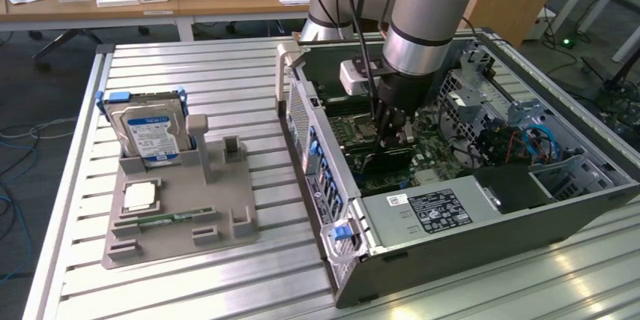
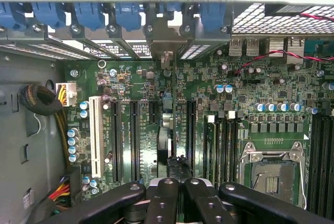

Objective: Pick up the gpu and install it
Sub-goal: 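Press down on the gpu until it lock into place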

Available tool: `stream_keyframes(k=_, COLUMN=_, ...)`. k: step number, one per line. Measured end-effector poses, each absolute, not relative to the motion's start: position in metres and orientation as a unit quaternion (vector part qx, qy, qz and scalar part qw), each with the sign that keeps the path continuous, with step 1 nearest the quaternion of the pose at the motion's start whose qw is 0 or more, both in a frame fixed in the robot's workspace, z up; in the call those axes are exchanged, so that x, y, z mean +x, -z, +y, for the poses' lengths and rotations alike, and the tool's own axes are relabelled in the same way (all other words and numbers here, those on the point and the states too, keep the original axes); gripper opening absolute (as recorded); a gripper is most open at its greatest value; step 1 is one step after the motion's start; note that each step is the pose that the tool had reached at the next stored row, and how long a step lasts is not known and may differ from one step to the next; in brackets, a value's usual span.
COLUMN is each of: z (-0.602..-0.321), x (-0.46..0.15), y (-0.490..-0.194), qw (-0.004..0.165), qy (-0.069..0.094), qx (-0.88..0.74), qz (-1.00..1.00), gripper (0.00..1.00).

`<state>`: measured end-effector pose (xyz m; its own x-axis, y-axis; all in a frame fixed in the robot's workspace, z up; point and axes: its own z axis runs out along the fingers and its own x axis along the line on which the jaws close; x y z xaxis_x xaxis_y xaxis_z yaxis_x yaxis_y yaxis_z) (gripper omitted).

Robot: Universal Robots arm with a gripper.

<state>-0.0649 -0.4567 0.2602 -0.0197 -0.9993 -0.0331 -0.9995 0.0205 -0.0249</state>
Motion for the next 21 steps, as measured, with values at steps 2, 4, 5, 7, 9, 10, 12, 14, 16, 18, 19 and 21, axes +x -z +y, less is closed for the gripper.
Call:
stream_keyframes(k=2, z=-0.4567, x=-0.0649, y=-0.2602, qw=0.021, qy=-0.003, qx=-0.700, qz=0.714, gripper=0.11)
stream_keyframes(k=4, z=-0.4567, x=-0.0649, y=-0.2601, qw=0.021, qy=-0.003, qx=-0.700, qz=0.714, gripper=0.11)
stream_keyframes(k=5, z=-0.4567, x=-0.0649, y=-0.2601, qw=0.021, qy=-0.003, qx=-0.700, qz=0.714, gripper=0.11)
stream_keyframes(k=7, z=-0.4567, x=-0.0649, y=-0.2601, qw=0.021, qy=-0.003, qx=-0.700, qz=0.714, gripper=0.11)
stream_keyframes(k=9, z=-0.4567, x=-0.0649, y=-0.2601, qw=0.021, qy=-0.003, qx=-0.700, qz=0.714, gripper=0.11)
stream_keyframes(k=10, z=-0.4567, x=-0.0649, y=-0.2601, qw=0.021, qy=-0.003, qx=-0.700, qz=0.714, gripper=0.11)
stream_keyframes(k=12, z=-0.4567, x=-0.0649, y=-0.2601, qw=0.021, qy=-0.003, qx=-0.700, qz=0.714, gripper=0.11)
stream_keyframes(k=14, z=-0.4567, x=-0.0649, y=-0.2600, qw=0.020, qy=-0.003, qx=-0.700, qz=0.714, gripper=0.11)
stream_keyframes(k=16, z=-0.4567, x=-0.0649, y=-0.2599, qw=0.020, qy=-0.003, qx=-0.700, qz=0.714, gripper=0.11)
stream_keyframes(k=18, z=-0.4567, x=-0.0649, y=-0.2599, qw=0.021, qy=-0.003, qx=-0.700, qz=0.714, gripper=0.11)
stream_keyframes(k=19, z=-0.4567, x=-0.0649, y=-0.2599, qw=0.021, qy=-0.003, qx=-0.700, qz=0.714, gripper=0.11)
stream_keyframes(k=21, z=-0.4566, x=-0.0649, y=-0.2599, qw=0.021, qy=-0.003, qx=-0.700, qz=0.714, gripper=0.11)
